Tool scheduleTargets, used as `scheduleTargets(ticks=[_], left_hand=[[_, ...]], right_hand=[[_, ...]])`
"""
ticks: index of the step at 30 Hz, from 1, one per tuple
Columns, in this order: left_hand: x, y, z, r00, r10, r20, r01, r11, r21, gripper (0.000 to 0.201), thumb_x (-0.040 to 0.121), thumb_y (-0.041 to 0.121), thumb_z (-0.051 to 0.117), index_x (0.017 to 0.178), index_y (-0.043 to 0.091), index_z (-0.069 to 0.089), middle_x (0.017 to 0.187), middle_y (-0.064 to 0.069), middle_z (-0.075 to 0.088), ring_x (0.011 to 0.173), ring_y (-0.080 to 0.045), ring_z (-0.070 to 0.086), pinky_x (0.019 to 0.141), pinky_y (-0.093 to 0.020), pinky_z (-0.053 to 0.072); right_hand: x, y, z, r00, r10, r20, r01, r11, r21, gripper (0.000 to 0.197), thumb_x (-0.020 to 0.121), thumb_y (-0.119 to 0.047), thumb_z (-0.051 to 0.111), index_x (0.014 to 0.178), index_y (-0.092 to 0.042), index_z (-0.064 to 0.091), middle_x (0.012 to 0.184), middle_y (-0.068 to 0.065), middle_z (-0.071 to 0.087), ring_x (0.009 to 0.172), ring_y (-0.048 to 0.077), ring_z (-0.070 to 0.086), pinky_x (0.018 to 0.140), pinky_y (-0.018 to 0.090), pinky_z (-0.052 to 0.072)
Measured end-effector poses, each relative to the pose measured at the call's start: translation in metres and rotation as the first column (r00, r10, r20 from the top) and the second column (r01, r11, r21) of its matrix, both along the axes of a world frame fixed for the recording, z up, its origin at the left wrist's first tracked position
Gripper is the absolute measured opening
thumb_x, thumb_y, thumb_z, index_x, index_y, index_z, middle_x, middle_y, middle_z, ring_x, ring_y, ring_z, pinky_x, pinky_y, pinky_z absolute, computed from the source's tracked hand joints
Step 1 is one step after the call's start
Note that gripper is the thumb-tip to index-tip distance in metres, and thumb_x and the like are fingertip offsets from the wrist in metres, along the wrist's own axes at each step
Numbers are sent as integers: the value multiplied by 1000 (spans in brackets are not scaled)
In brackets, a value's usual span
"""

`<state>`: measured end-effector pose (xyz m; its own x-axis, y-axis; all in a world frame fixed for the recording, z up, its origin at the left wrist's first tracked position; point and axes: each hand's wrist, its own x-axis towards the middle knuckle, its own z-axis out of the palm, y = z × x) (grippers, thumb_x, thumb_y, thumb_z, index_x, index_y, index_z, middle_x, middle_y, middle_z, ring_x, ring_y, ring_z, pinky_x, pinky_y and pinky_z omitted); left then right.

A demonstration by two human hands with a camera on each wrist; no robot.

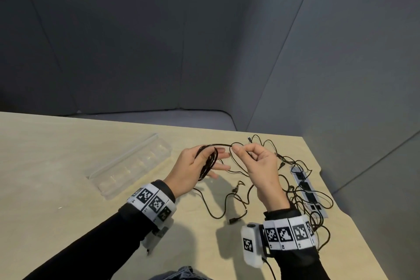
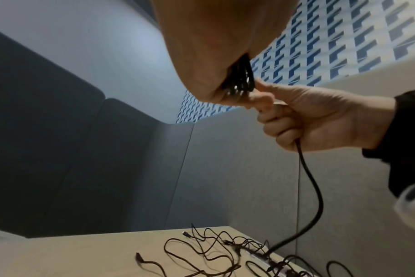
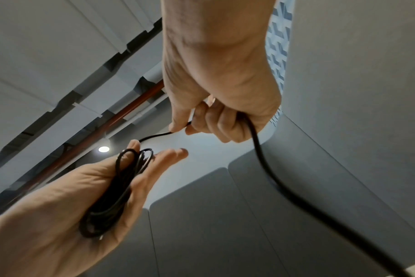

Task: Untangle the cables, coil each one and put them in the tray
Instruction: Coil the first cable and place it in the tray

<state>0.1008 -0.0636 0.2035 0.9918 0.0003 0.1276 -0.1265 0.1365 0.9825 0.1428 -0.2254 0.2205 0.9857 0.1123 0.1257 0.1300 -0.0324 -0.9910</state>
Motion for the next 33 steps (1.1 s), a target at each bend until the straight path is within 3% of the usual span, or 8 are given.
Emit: scheduleTargets(ticks=[7, 10, 12, 15, 18, 22, 29, 33], left_hand=[[14, 8, 9, 976, 210, -64, -218, 883, -416, 42, 101, 30, 30, 107, -1, 58, 96, -11, 73, 98, -28, 68, 84, -36, 56], [11, 12, 13, 975, 204, -92, -223, 849, -480, 37, 102, 32, 29, 100, 7, 55, 76, -2, 63, 74, -22, 69, 70, -43, 59], [10, 11, 12, 957, 257, -137, -291, 837, -464, 29, 102, 33, 30, 99, 16, 52, 70, 4, 49, 50, -8, 49, 48, -28, 52], [13, 14, 0, 920, 377, -108, -393, 891, -229, 19, 101, 38, 31, 100, 29, 49, 74, 6, 40, 46, -5, 27, 41, -17, 23], [12, 22, -19, 933, 355, 52, -359, 920, 159, 35, 97, 56, 24, 92, 32, 49, 76, 9, 41, 51, -5, 31, 48, -23, 27], [7, 21, -39, 964, 178, 197, -260, 786, 561, 55, 91, 60, 8, 78, 24, 48, 66, 6, 49, 60, -8, 43, 62, -30, 37], [0, 3, -26, 994, -110, -15, 109, 945, 310, 66, 86, 66, 17, 75, 17, 61, 62, 9, 60, 47, -3, 44, 49, -14, 35], [-4, 0, -24, 988, -147, -44, 153, 947, 284, 58, 90, 64, 21, 80, 23, 61, 54, -9, 60, 42, -17, 39, 46, -25, 33]], right_hand=[[-9, 5, -25, 996, 55, -64, -57, 998, -30, 26, 89, -15, 65, 70, -15, 48, 49, -6, 35, 42, 3, 27, 45, 10, 29], [-23, 14, -41, 976, 212, -58, -217, 970, -109, 26, 87, -9, 66, 69, -9, 47, 43, -12, 41, 45, 7, 30, 50, 22, 29], [-31, 19, -45, 942, 320, -98, -332, 931, -151, 23, 86, -8, 67, 70, -9, 52, 45, -9, 51, 43, 6, 38, 49, 21, 32], [-40, 23, -45, 863, 473, -176, -505, 812, -292, 11, 88, -14, 65, 78, -18, 62, 55, -4, 60, 44, 5, 42, 48, 17, 34], [-46, 20, -31, 817, 535, -216, -572, 702, -423, 12, 90, -14, 57, 93, -24, 63, 60, -7, 64, 46, 3, 45, 51, 16, 37], [-42, 12, -1, 820, 572, 6, -380, 552, -742, 12, 91, -26, 53, 85, -24, 63, 64, -14, 67, 50, 5, 50, 58, 20, 37], [-20, 10, 8, 931, 338, 139, -243, 858, -453, 7, 87, -14, 66, 80, -13, 66, 61, 2, 69, 60, 12, 66, 67, 31, 54], [-10, 4, 7, 954, 292, 72, -250, 902, -353, 7, 81, -11, 73, 78, -7, 69, 62, 6, 69, 58, 8, 64, 60, 18, 49]])
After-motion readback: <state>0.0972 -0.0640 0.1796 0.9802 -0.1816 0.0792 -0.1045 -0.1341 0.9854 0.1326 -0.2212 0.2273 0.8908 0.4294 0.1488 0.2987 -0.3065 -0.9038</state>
